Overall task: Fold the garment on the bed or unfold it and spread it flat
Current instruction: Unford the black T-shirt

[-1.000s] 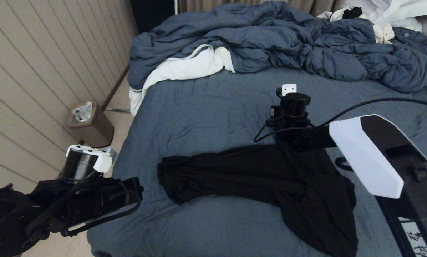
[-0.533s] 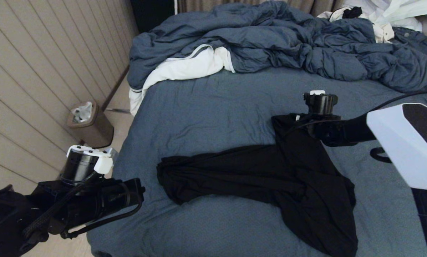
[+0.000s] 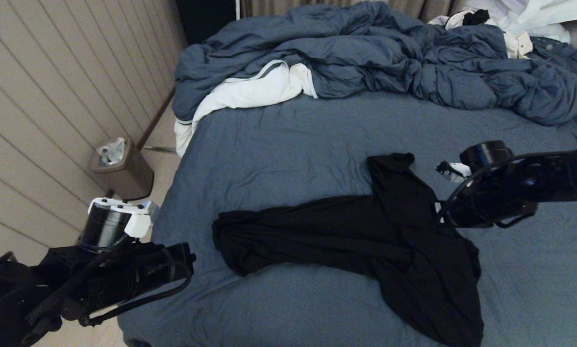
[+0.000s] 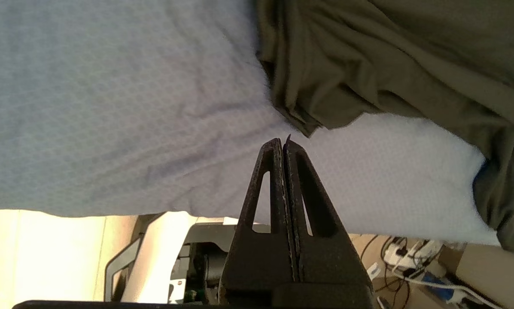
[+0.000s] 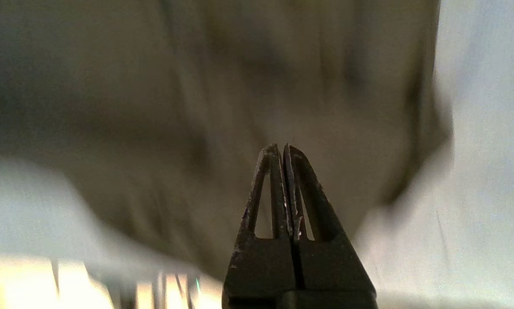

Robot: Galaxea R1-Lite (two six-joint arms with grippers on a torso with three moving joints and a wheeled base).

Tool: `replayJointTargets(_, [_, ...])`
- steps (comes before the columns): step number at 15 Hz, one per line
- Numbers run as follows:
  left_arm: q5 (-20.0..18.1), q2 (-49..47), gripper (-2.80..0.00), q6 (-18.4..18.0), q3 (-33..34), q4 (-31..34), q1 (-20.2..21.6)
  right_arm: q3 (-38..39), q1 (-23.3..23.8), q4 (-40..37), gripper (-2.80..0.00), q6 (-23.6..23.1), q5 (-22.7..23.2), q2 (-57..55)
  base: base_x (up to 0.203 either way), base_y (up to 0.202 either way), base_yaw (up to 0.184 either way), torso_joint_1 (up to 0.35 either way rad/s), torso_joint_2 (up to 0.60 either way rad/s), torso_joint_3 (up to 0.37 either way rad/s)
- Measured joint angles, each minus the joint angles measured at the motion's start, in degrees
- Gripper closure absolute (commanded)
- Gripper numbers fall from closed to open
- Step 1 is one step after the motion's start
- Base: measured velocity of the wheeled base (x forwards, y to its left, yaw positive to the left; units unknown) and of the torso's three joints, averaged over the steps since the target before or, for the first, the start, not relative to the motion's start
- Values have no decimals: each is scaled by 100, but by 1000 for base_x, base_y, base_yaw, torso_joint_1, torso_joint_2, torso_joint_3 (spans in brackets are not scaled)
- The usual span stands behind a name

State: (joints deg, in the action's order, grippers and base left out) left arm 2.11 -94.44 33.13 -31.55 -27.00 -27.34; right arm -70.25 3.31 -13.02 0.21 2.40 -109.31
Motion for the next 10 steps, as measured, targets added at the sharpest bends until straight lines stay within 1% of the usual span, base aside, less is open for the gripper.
replayJointTargets(1, [-7,-19,0,-6,0,7,-6,443,148,-209,0,-340,157,326,0,0,0,0,0,0])
replayJointTargets(2, [-8,-28,0,-12,10,25,-27,900,330,-272,0,-775,231,621,0,0,0,0,0,0])
replayJointTargets(4, [-19,-66,0,-12,46,31,-164,1629,635,-277,0,-1553,270,972,0,0,0,0,0,0])
replayJointTargets(5, [2,-107,0,-1,73,7,-277,1834,732,-210,0,-1791,278,1013,0,0,0,0,0,0])
replayJointTargets(7, [20,-184,0,8,97,-15,-388,2025,793,214,0,-1846,311,833,0,0,0,0,0,0])
replayJointTargets(8, [21,-237,0,11,85,-15,-408,2149,754,639,0,-1790,327,713,0,0,0,0,0,0])
replayJointTargets(10, [133,-401,0,10,32,-22,-422,2418,611,1461,0,-1529,349,575,0,0,0,0,0,0])
